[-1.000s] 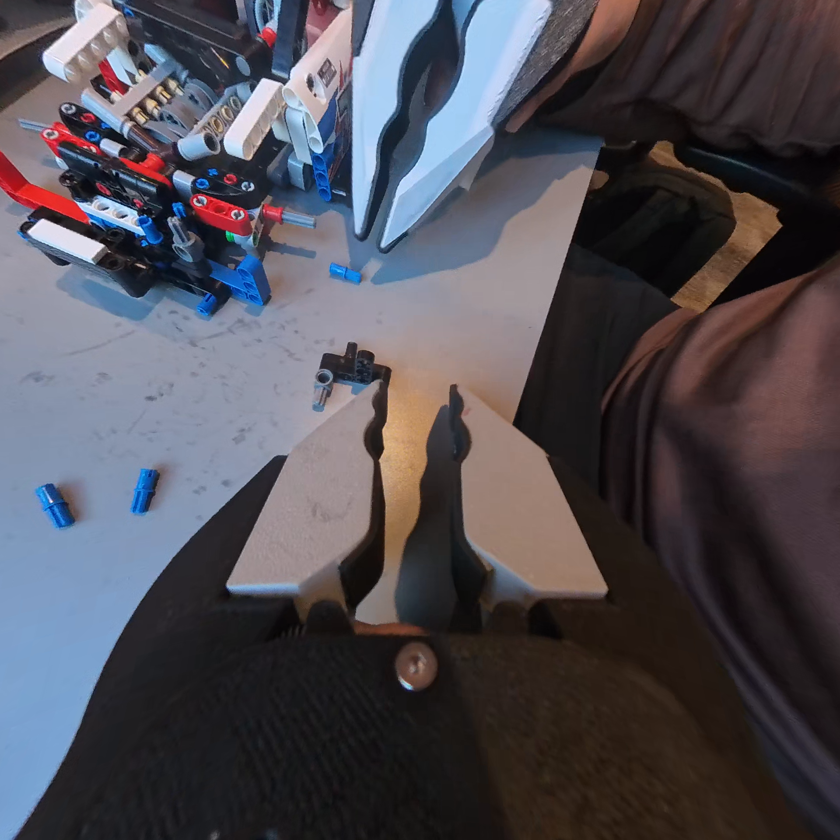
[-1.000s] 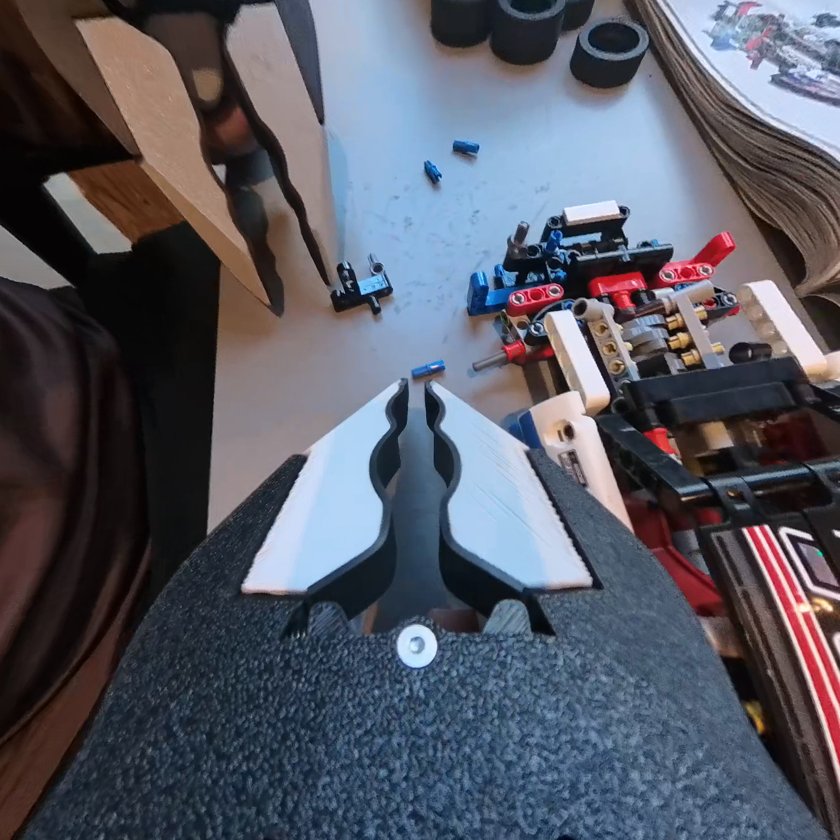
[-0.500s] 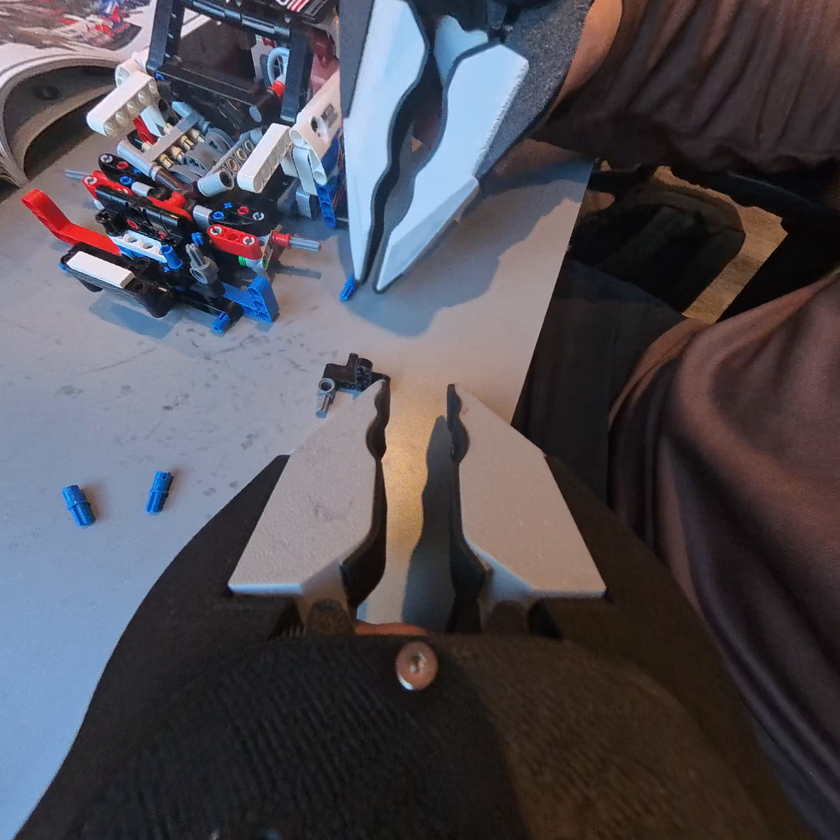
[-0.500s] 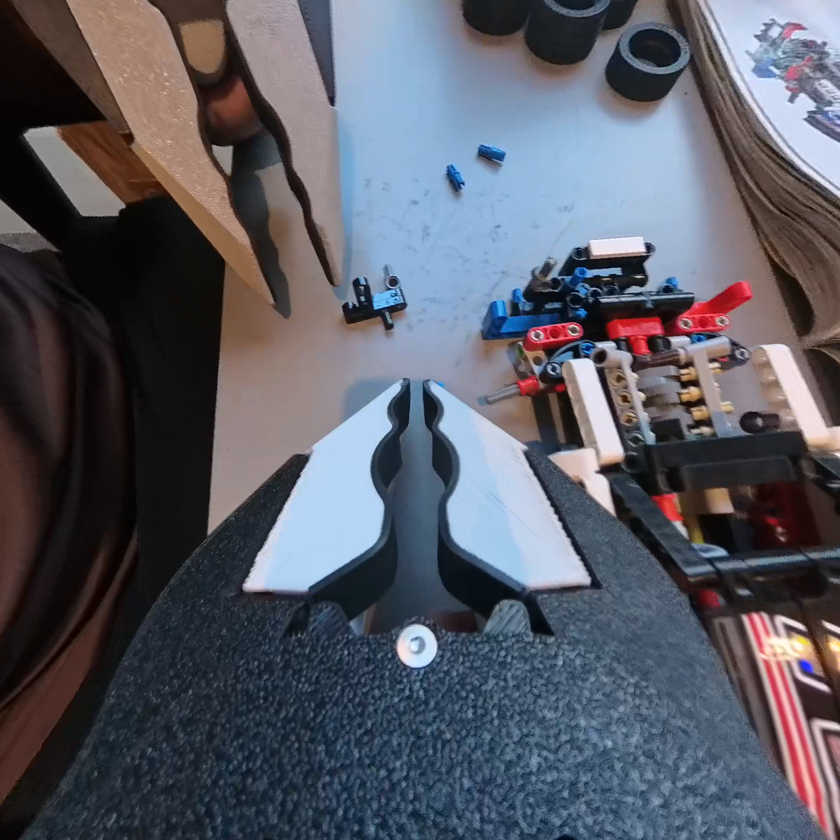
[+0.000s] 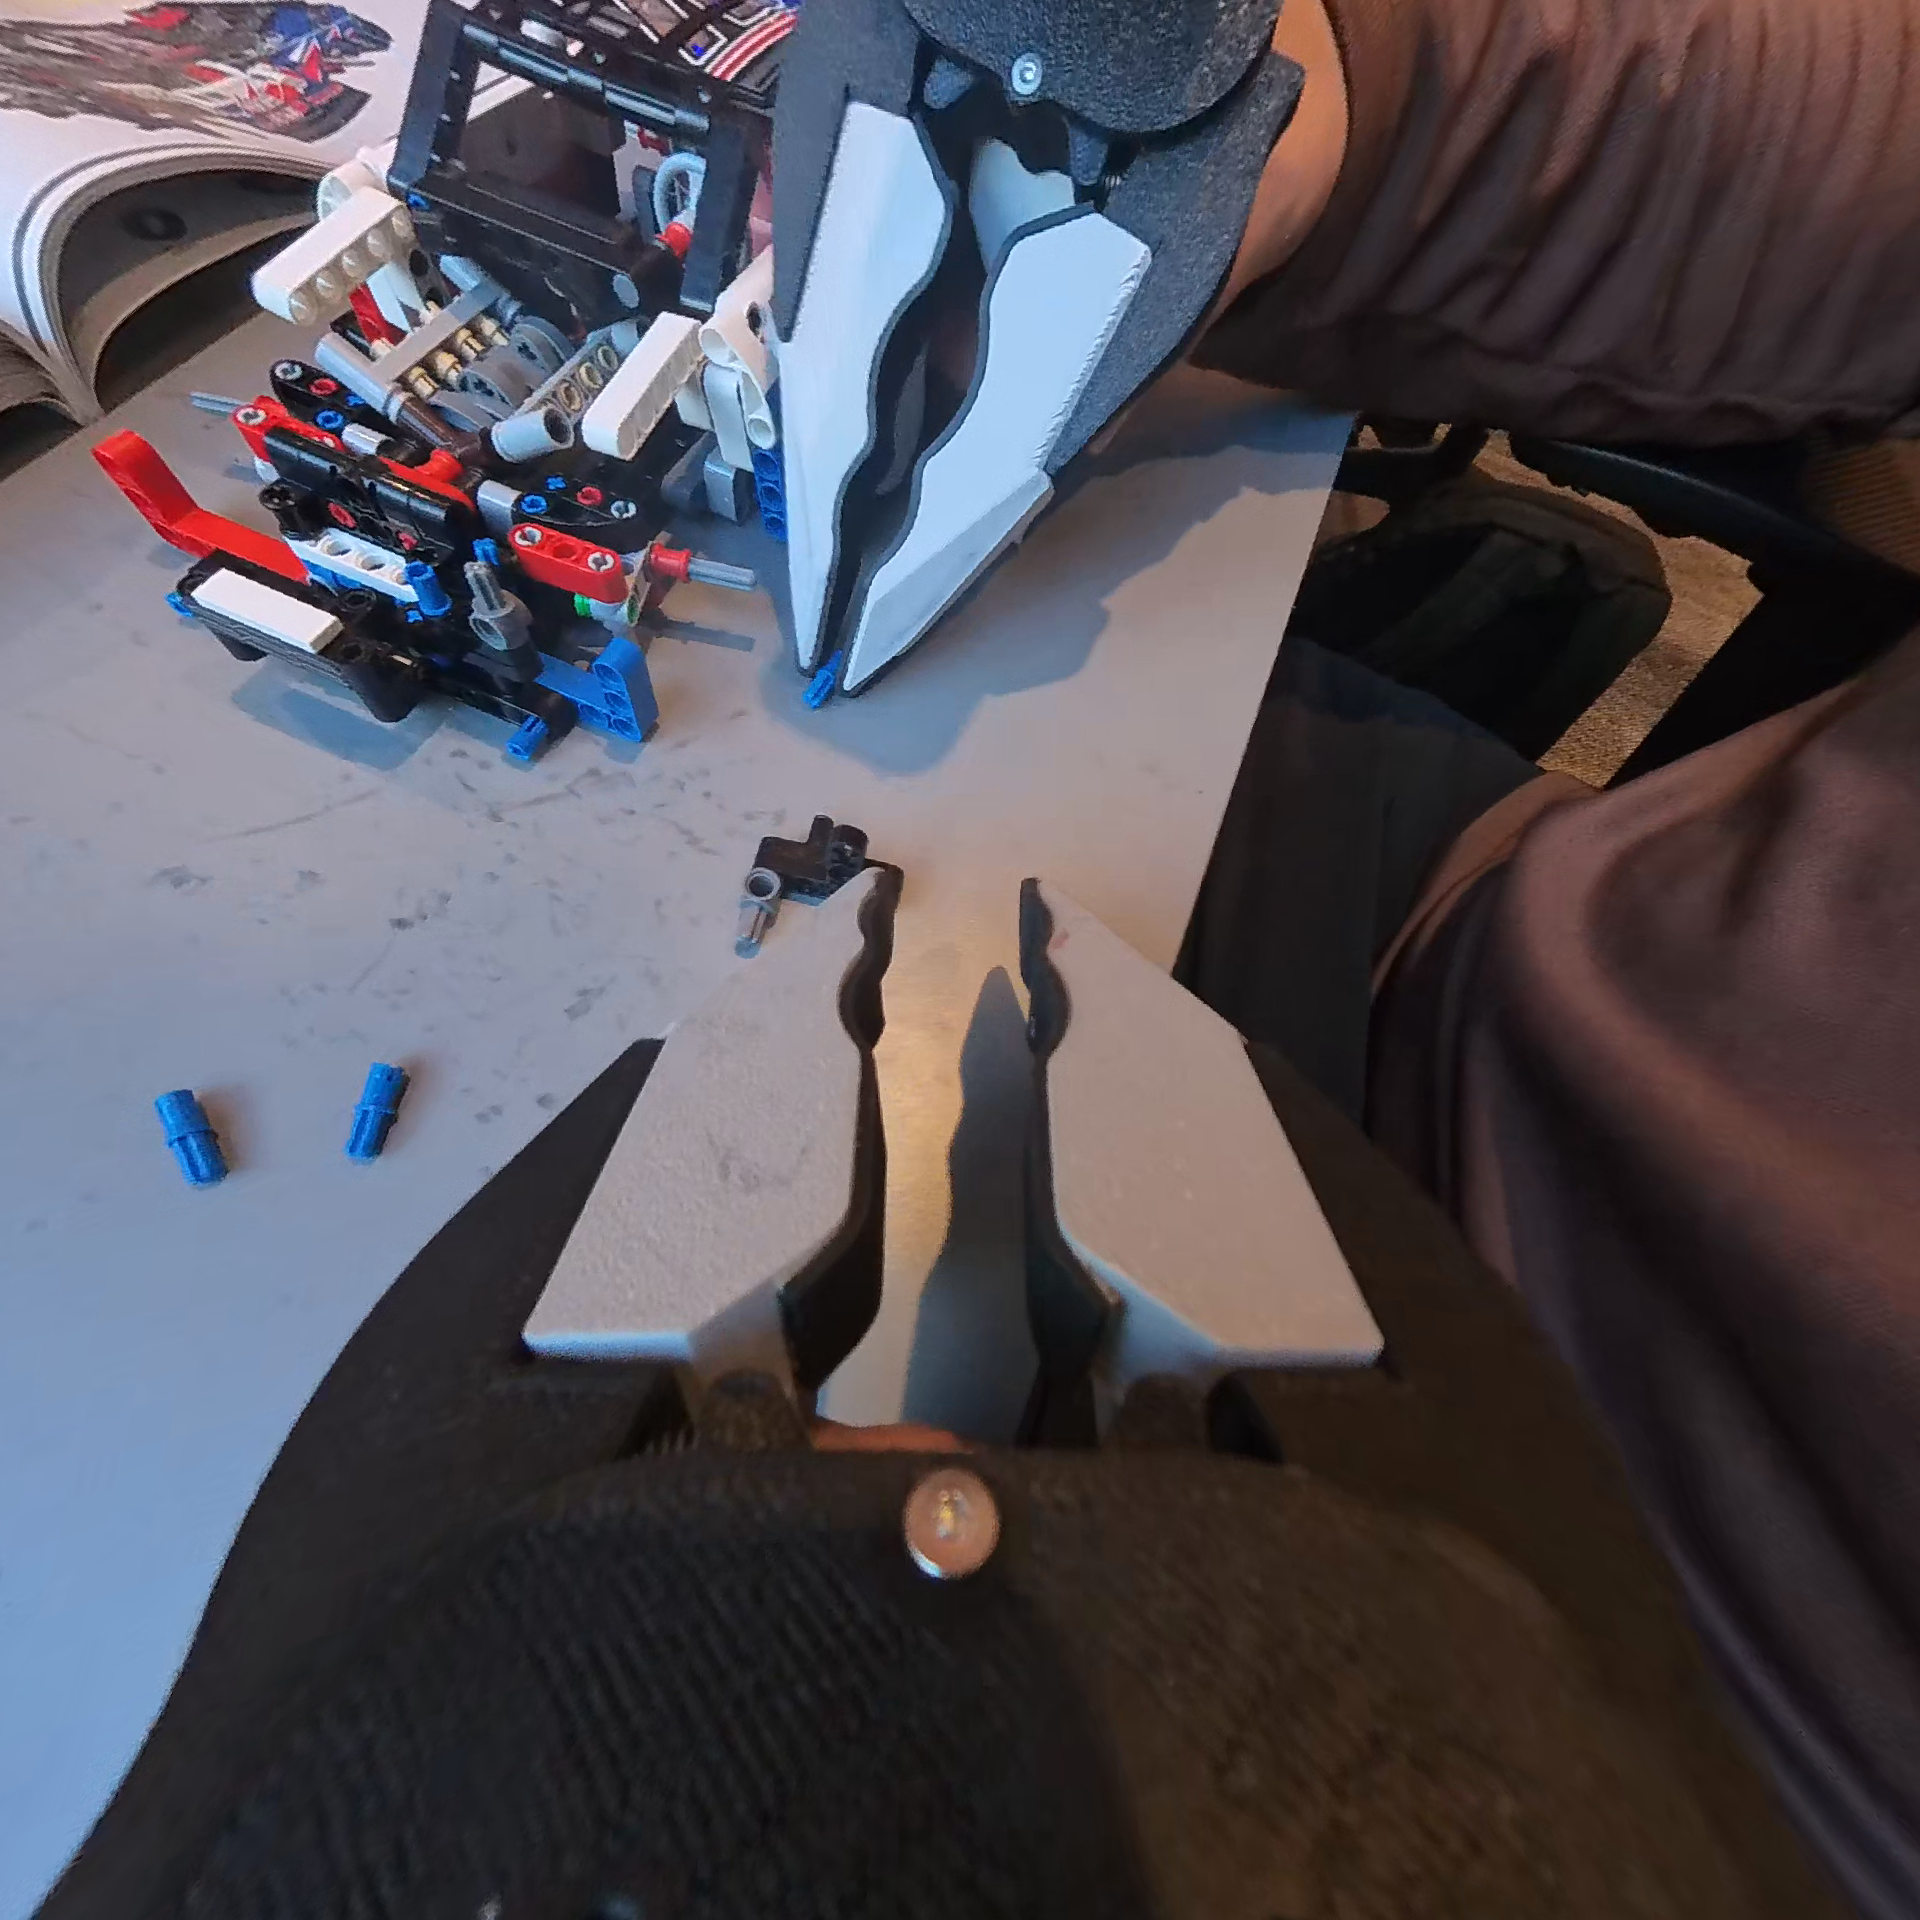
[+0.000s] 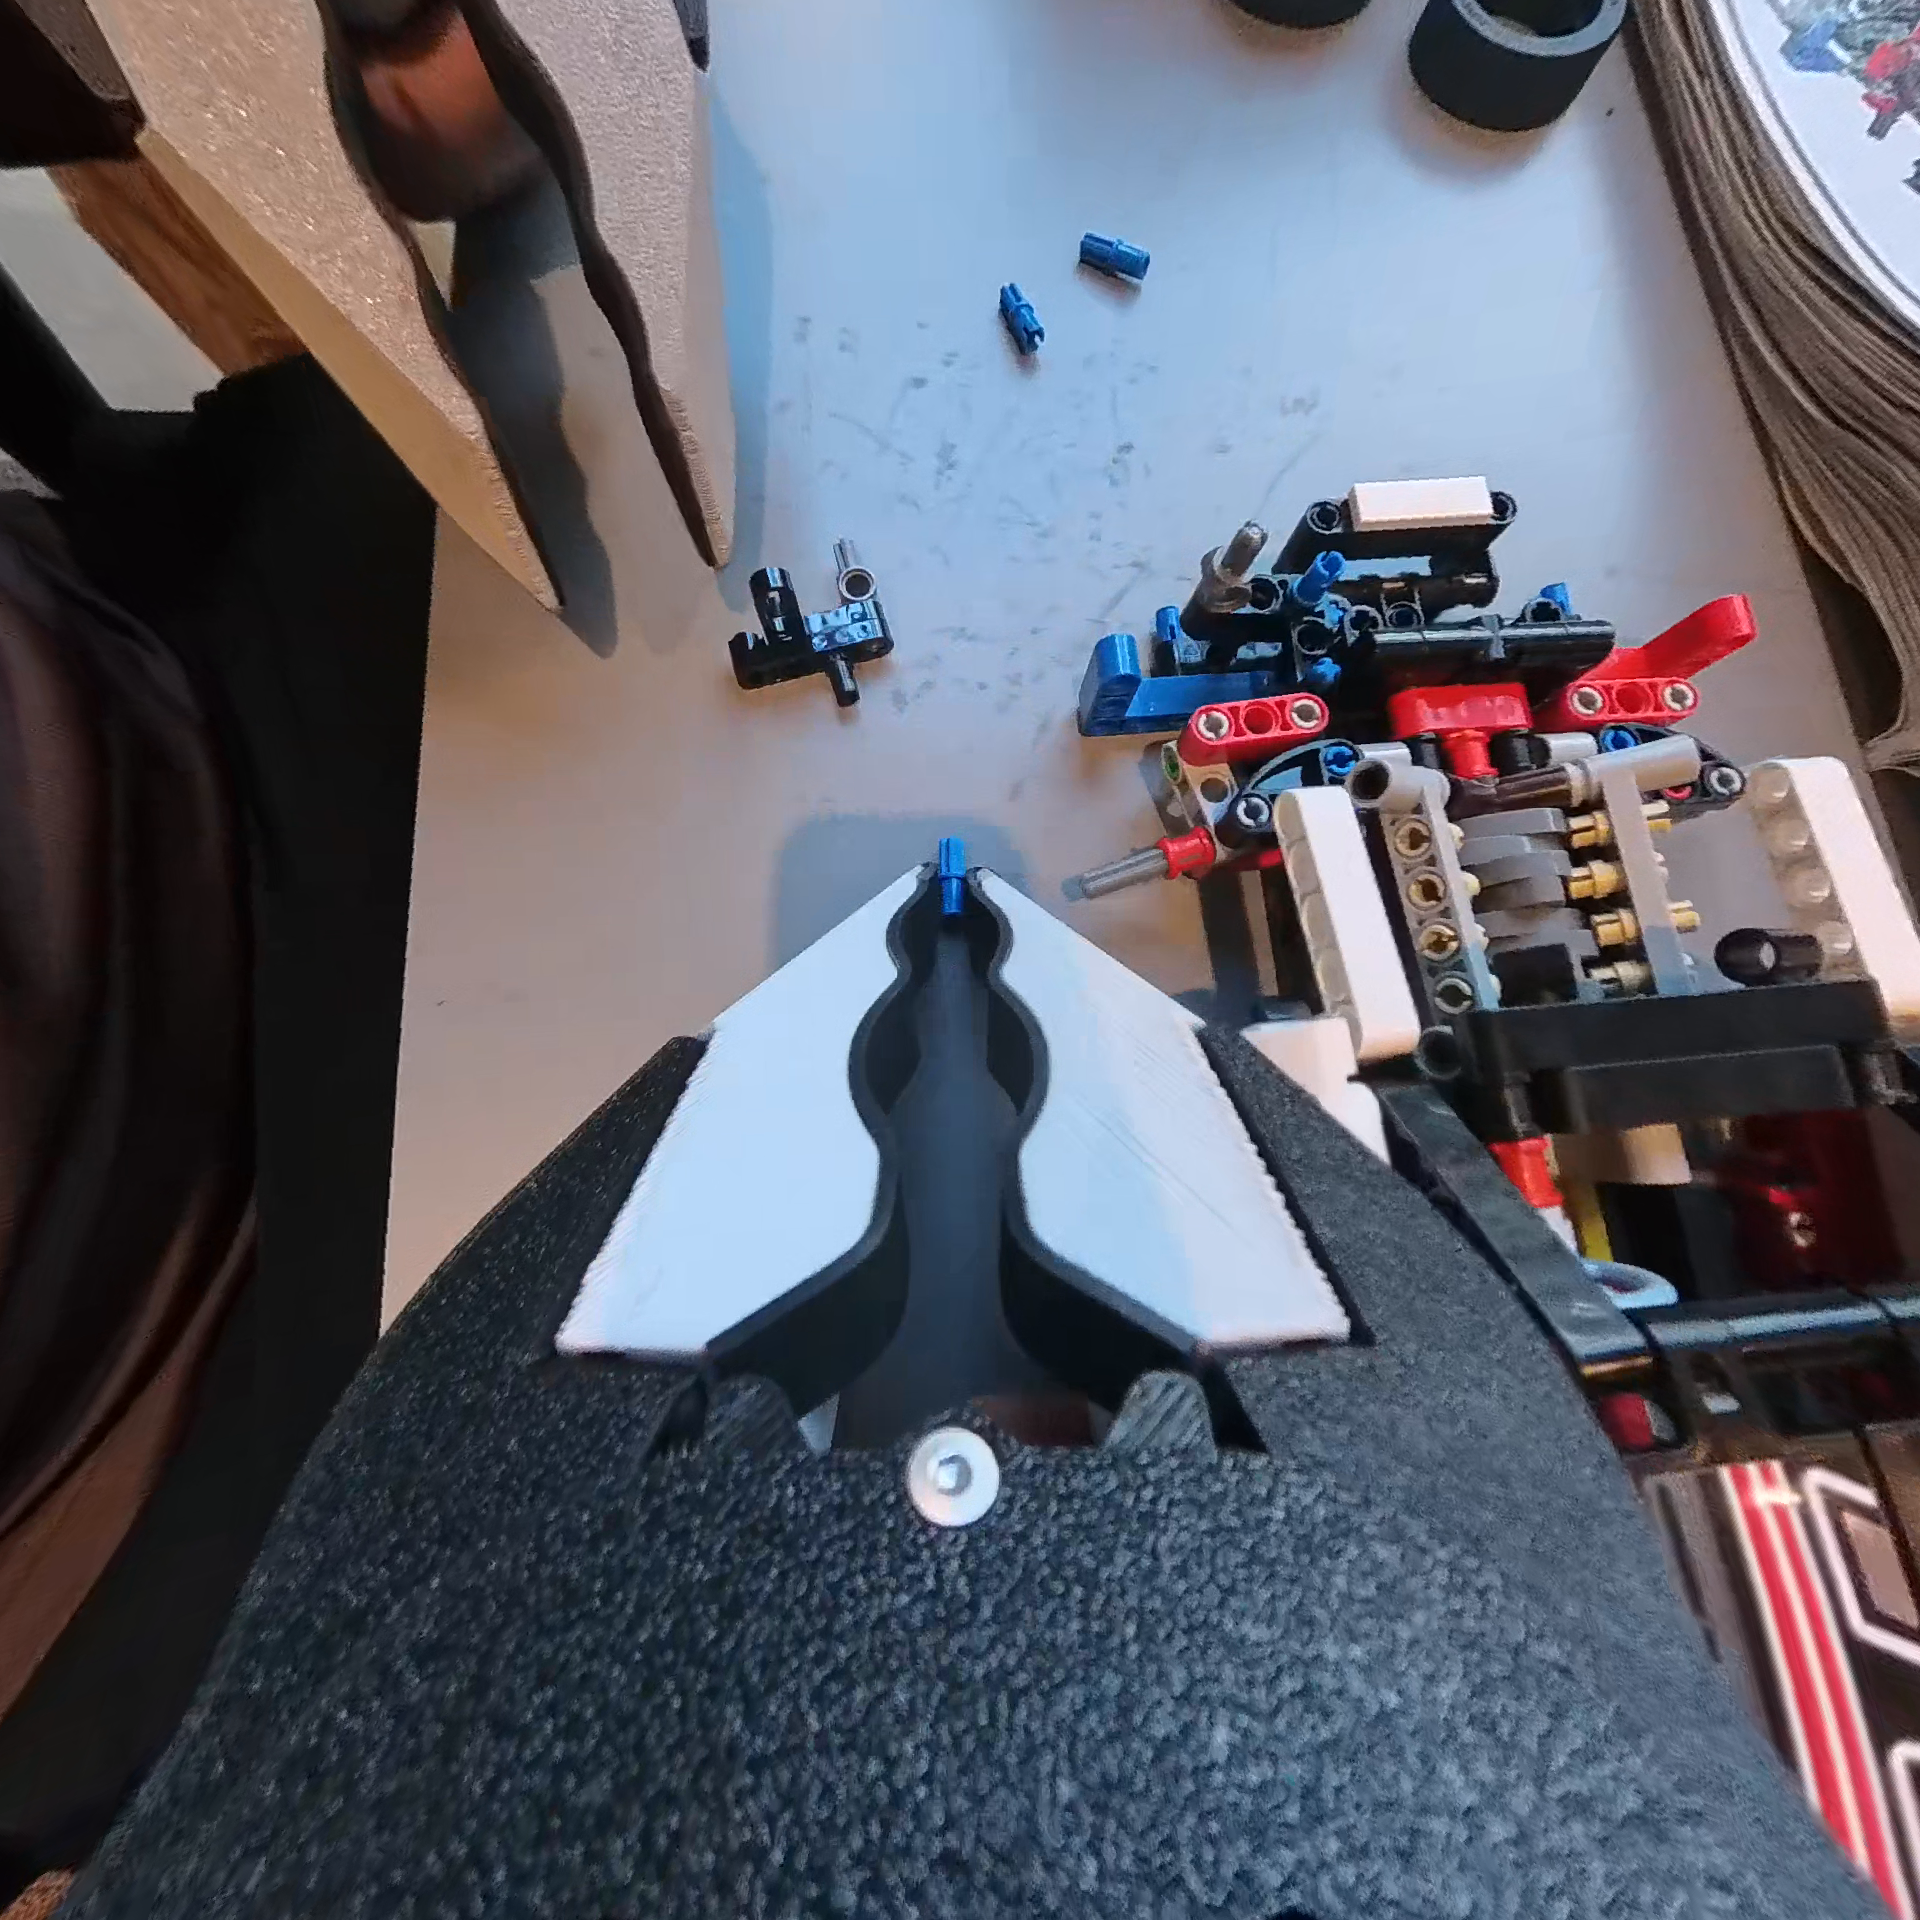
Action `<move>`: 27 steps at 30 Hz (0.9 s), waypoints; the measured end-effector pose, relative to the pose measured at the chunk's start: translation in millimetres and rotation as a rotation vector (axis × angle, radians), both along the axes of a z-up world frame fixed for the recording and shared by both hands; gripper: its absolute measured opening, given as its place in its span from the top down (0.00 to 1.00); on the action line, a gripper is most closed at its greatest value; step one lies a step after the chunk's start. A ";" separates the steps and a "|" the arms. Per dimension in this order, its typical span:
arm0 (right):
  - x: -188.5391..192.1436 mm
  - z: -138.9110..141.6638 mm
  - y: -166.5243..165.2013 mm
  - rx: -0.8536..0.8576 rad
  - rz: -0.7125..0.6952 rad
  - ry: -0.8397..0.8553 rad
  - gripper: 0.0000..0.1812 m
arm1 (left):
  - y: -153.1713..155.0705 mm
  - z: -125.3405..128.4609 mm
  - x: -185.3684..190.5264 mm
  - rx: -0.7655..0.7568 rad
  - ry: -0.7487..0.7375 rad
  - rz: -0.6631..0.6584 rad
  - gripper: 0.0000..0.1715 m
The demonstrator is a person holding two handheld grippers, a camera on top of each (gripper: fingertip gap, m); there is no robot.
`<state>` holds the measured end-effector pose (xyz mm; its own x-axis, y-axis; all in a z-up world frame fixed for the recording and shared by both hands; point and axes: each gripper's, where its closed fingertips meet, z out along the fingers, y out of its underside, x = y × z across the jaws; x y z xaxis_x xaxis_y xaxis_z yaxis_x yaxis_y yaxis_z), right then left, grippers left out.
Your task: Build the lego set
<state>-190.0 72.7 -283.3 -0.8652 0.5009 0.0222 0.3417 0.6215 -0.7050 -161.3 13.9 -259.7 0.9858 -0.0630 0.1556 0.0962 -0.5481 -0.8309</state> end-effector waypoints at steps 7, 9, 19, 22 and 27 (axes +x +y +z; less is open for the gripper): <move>13.3 9.5 -3.7 -0.031 -0.056 0.098 0.98 | 0.3 0.4 -2.4 0.001 -0.014 0.015 0.87; 20.7 14.1 -0.8 -0.050 -0.071 0.115 0.98 | 0.3 0.4 -3.5 0.001 -0.020 0.023 0.87; 32.3 6.2 25.2 0.023 -0.067 0.146 0.98 | 0.7 0.7 -8.9 0.002 -0.043 0.057 0.87; 31.1 9.4 27.1 -0.013 -0.069 0.137 0.98 | 1.2 -1.2 -10.9 -0.012 -0.047 0.071 0.87; 32.0 9.2 27.0 -0.038 -0.067 0.104 0.98 | 0.9 1.8 -16.4 -0.011 -0.092 0.089 0.81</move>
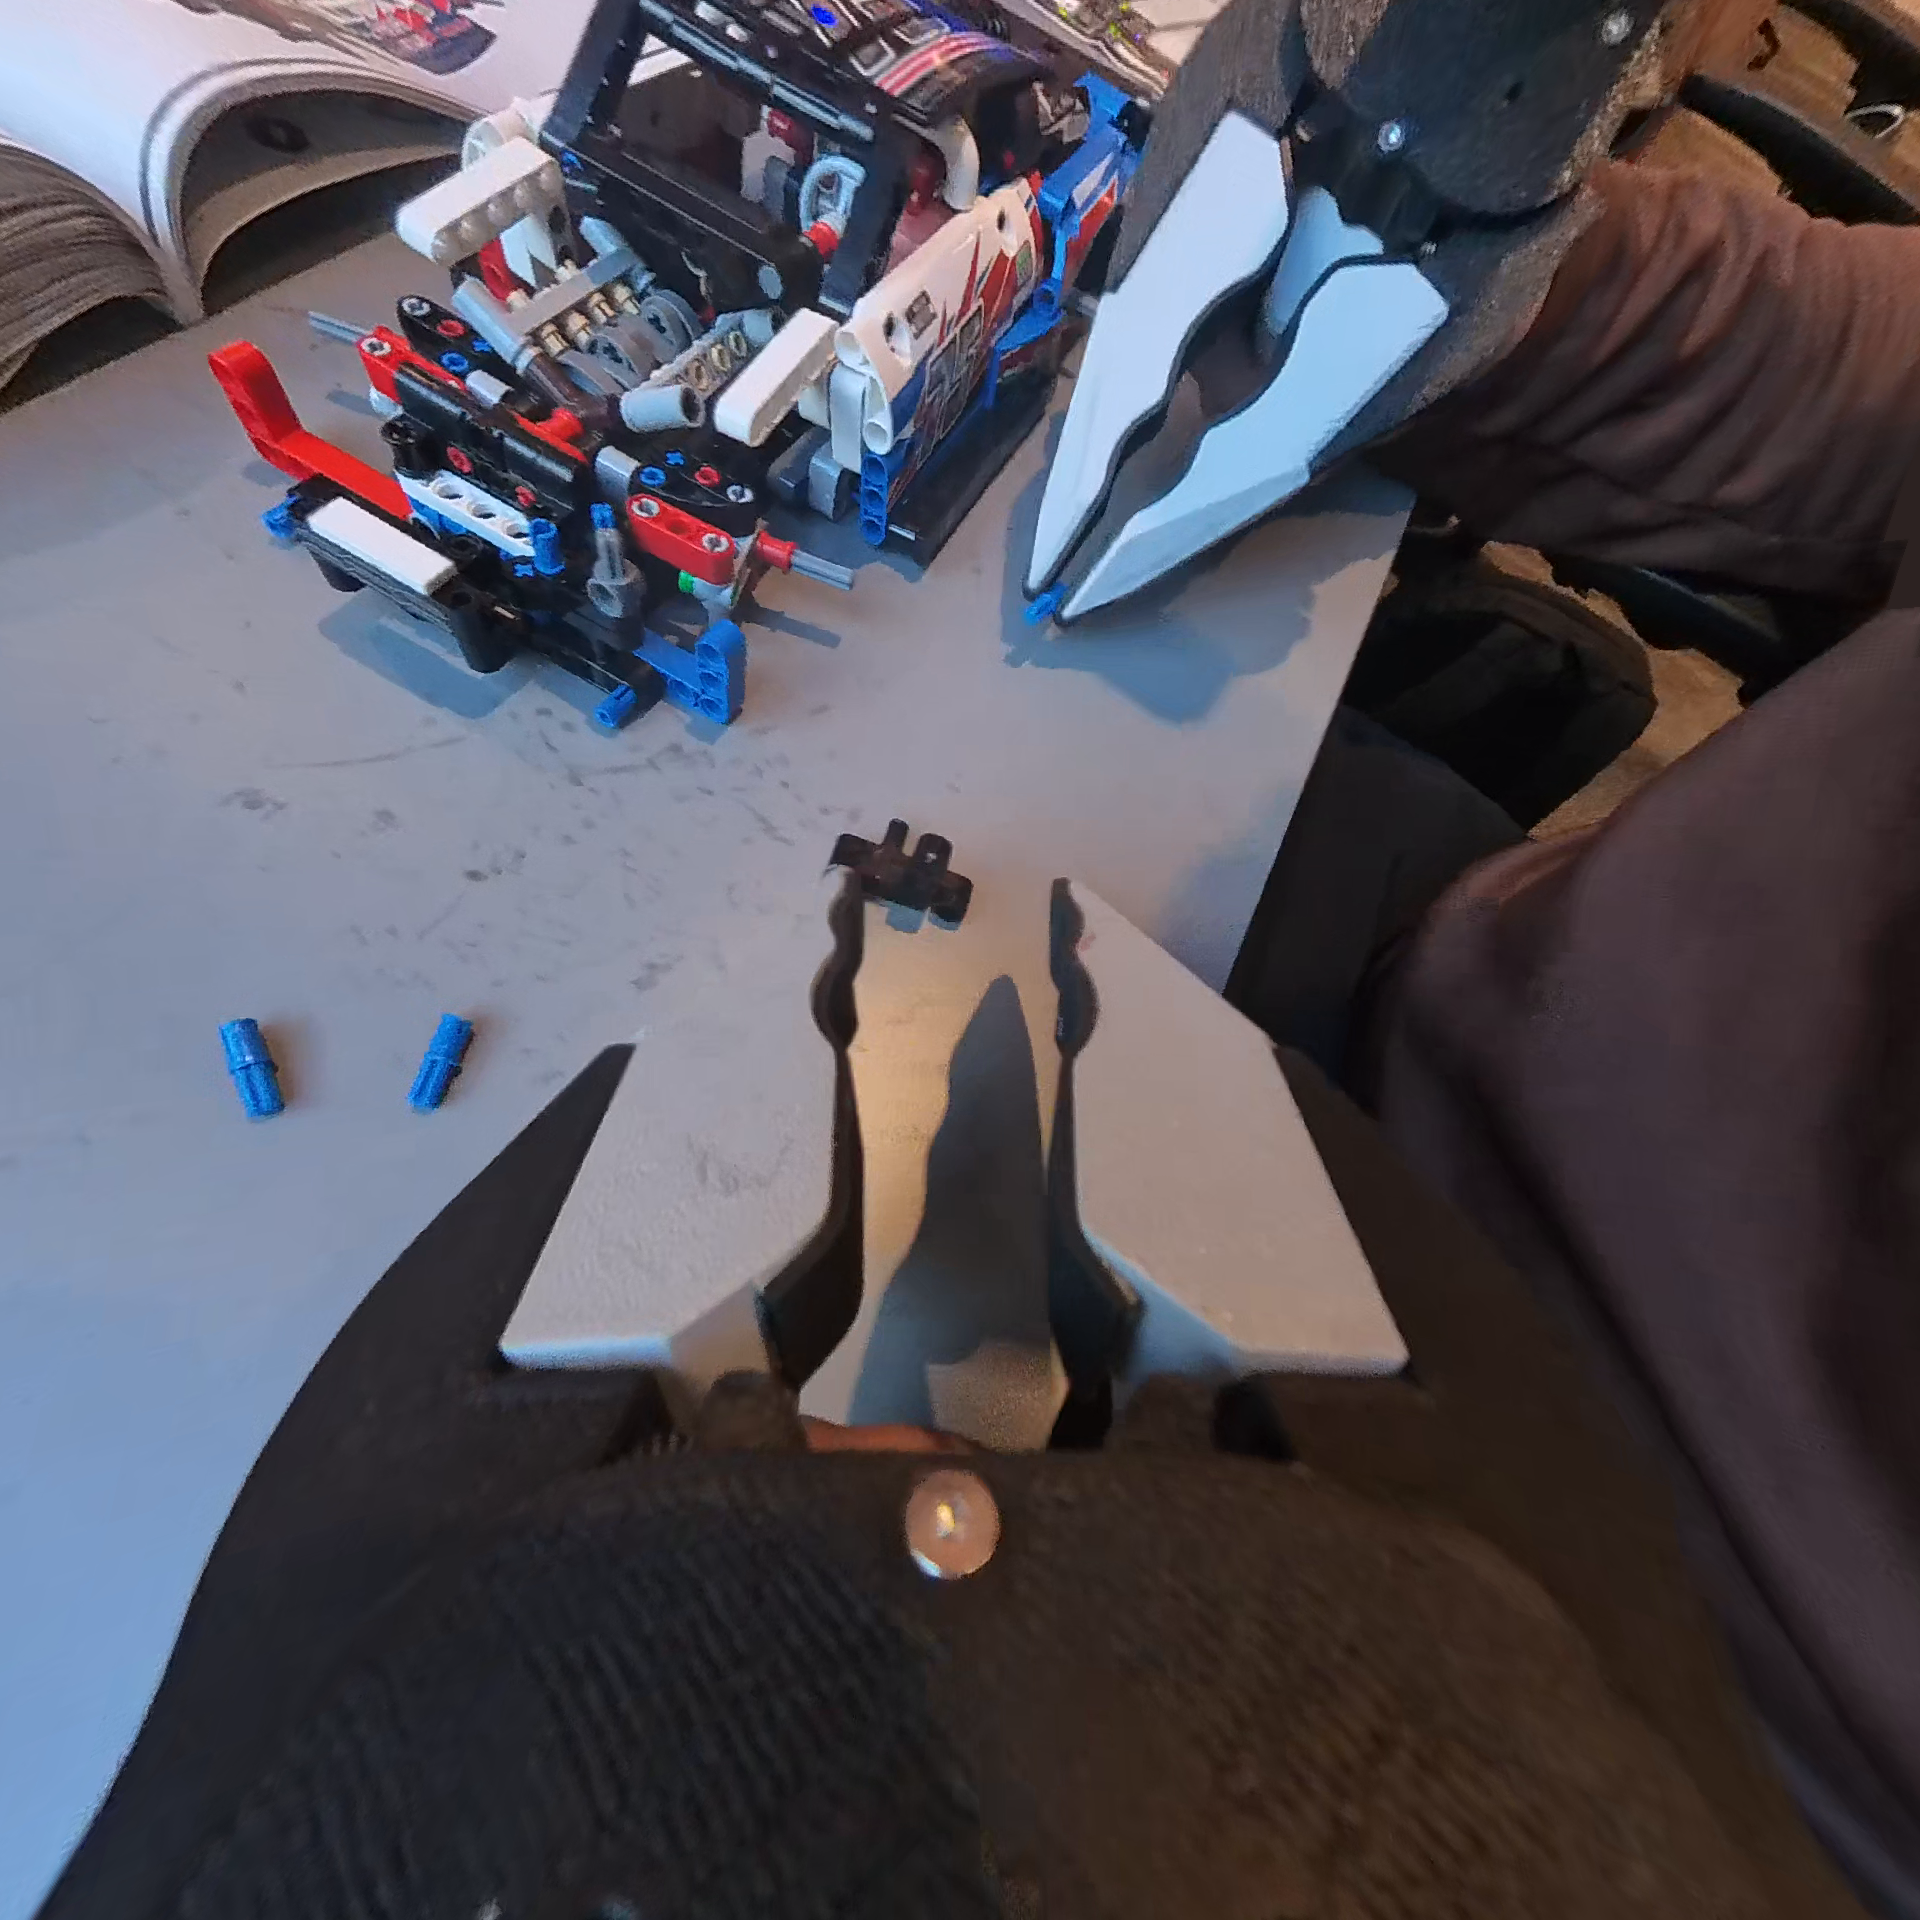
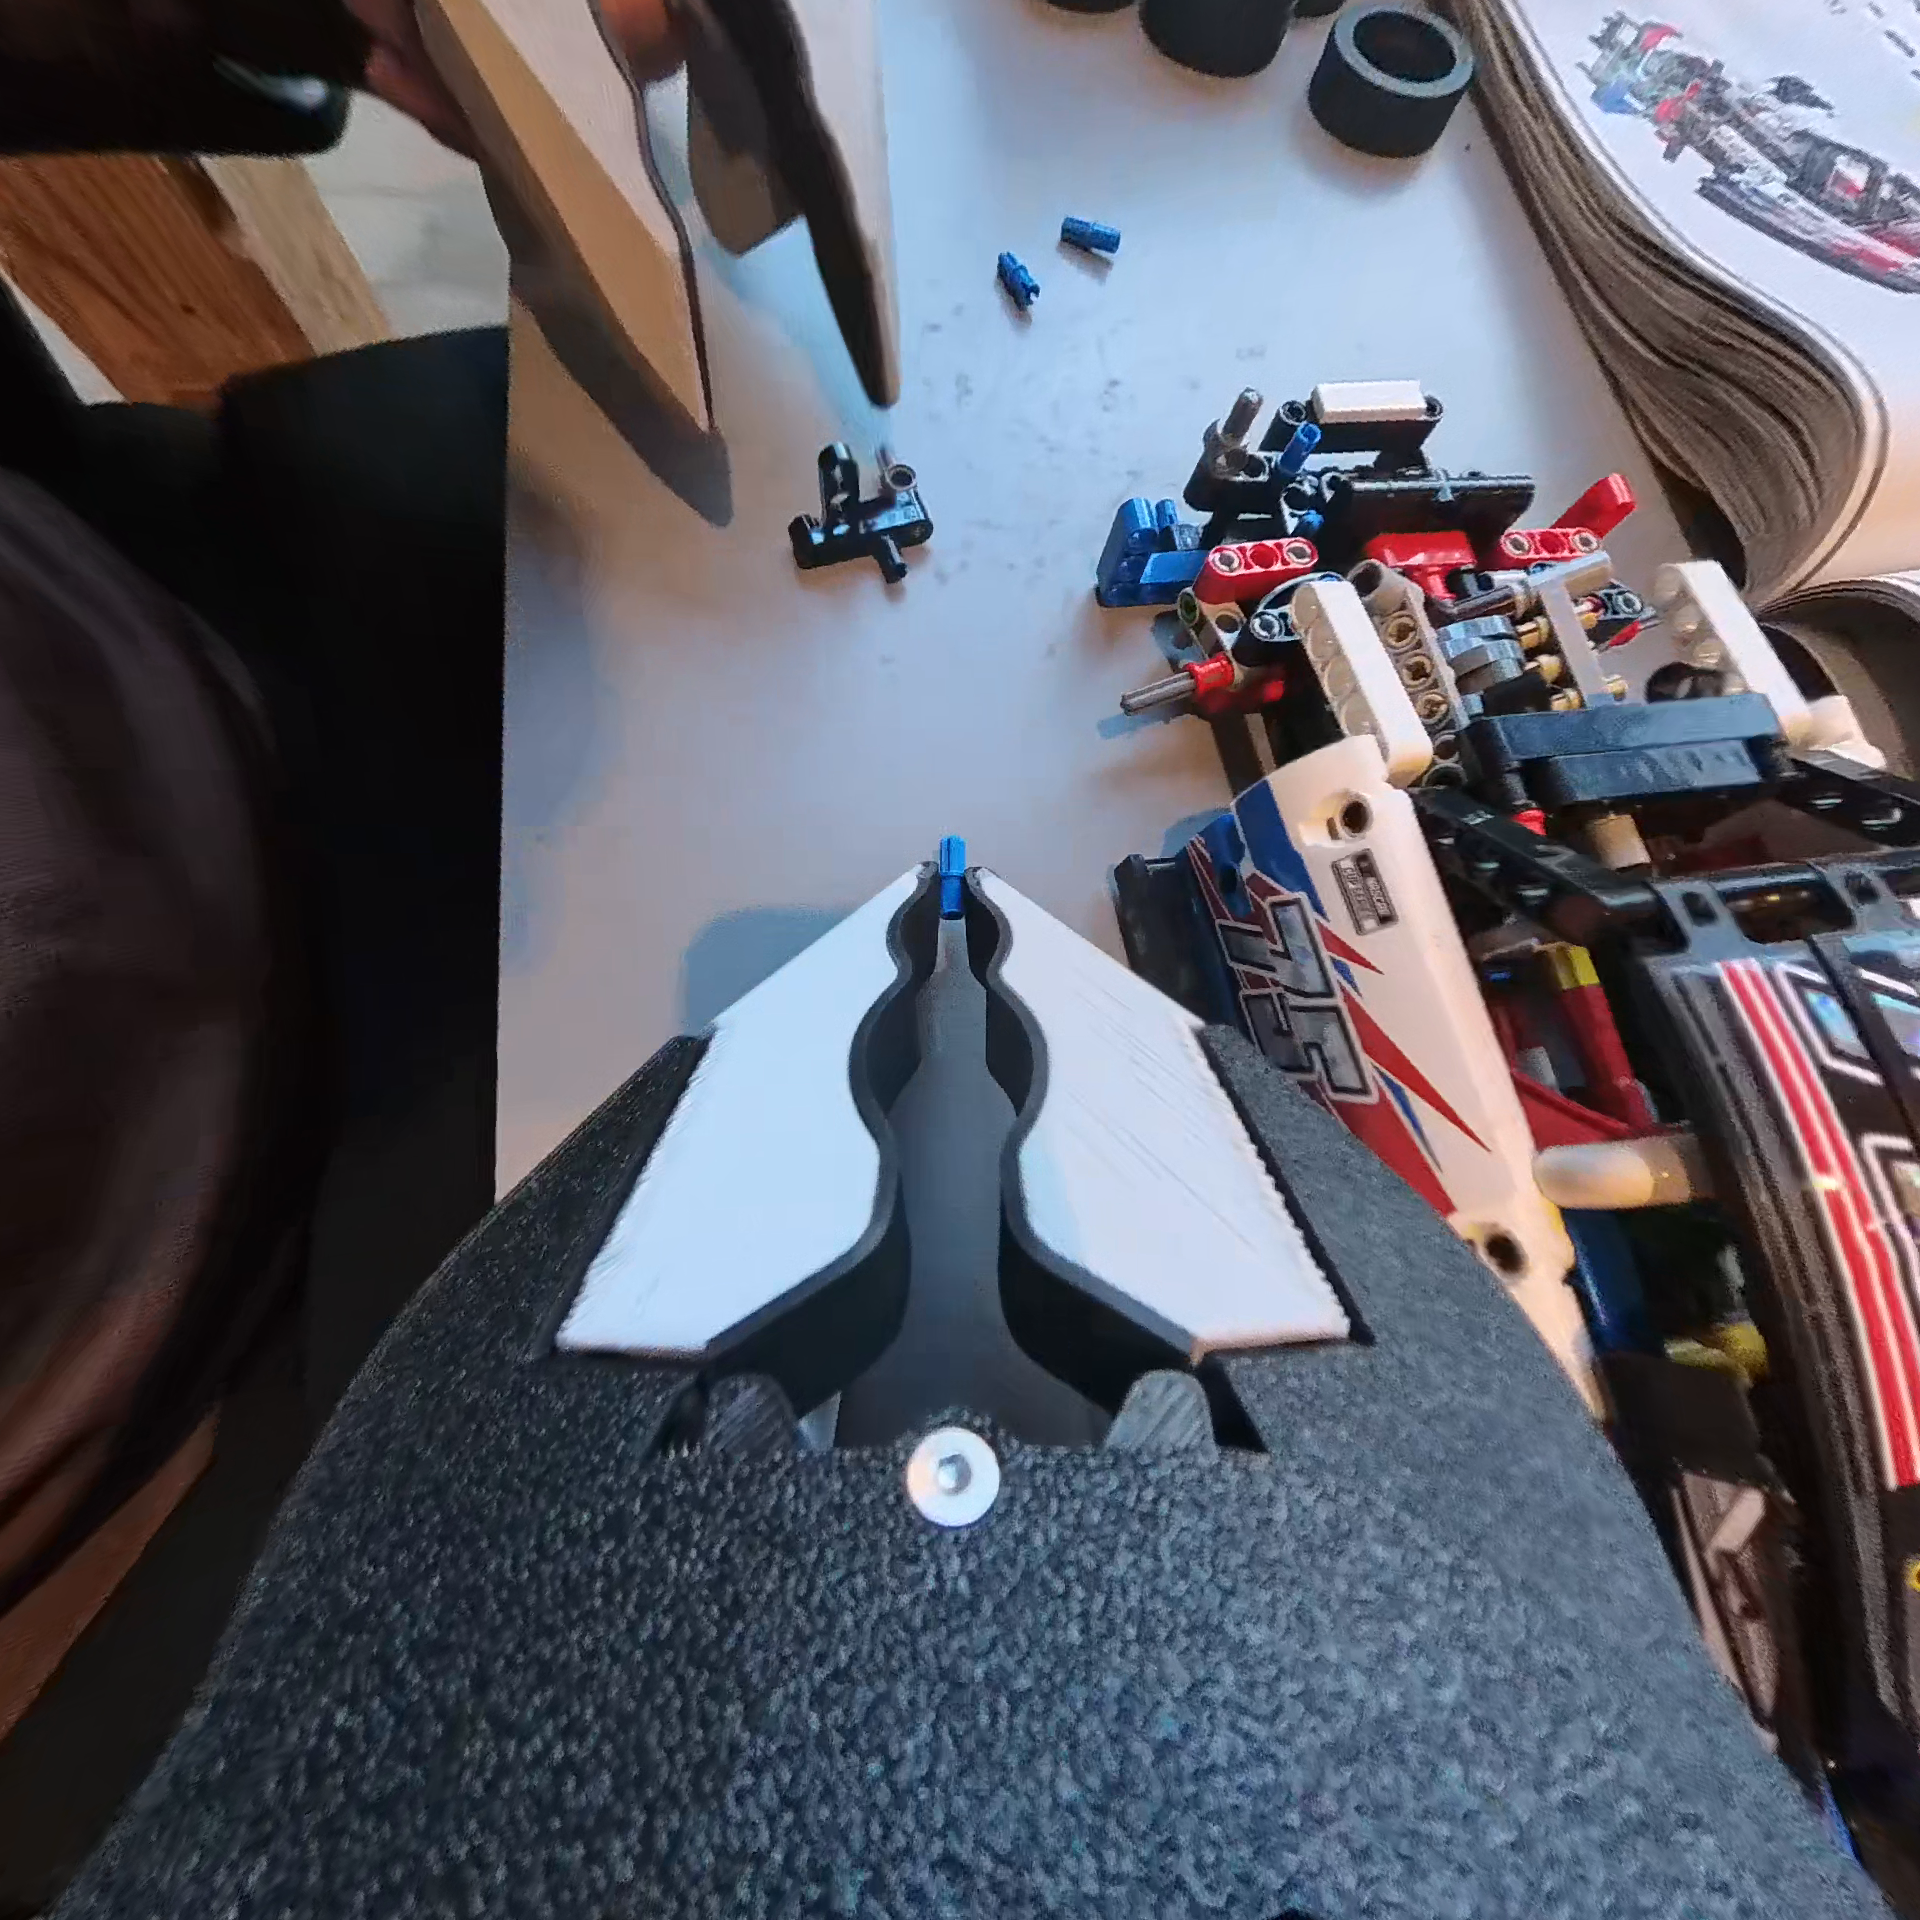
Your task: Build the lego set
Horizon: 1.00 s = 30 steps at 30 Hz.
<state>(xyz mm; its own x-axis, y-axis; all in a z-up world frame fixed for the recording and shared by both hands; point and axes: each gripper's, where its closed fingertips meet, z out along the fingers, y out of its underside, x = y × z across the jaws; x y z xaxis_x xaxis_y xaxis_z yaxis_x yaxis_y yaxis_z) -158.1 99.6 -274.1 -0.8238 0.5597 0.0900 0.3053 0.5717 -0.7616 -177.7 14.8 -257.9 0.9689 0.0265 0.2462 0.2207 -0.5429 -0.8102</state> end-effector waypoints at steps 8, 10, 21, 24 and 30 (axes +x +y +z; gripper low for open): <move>6.9 -3.3 -21.4 0.037 0.044 0.007 0.98 | -0.2 -7.8 -13.0 -0.148 0.281 -0.107 0.69; 6.6 -2.1 -27.4 0.028 0.050 0.007 0.98 | 1.3 -15.3 -12.1 -0.200 0.287 -0.153 0.68; 7.3 1.4 -40.4 -0.009 0.073 -0.004 0.98 | 10.3 -24.4 -3.0 -0.247 0.258 -0.247 0.83; 7.5 3.0 -43.7 -0.021 0.082 -0.002 0.98 | 10.3 -24.4 -1.5 -0.242 0.256 -0.247 0.83; 12.4 1.6 -48.1 -0.009 0.111 0.001 0.98 | 14.1 -24.1 16.8 -0.179 0.252 -0.308 0.83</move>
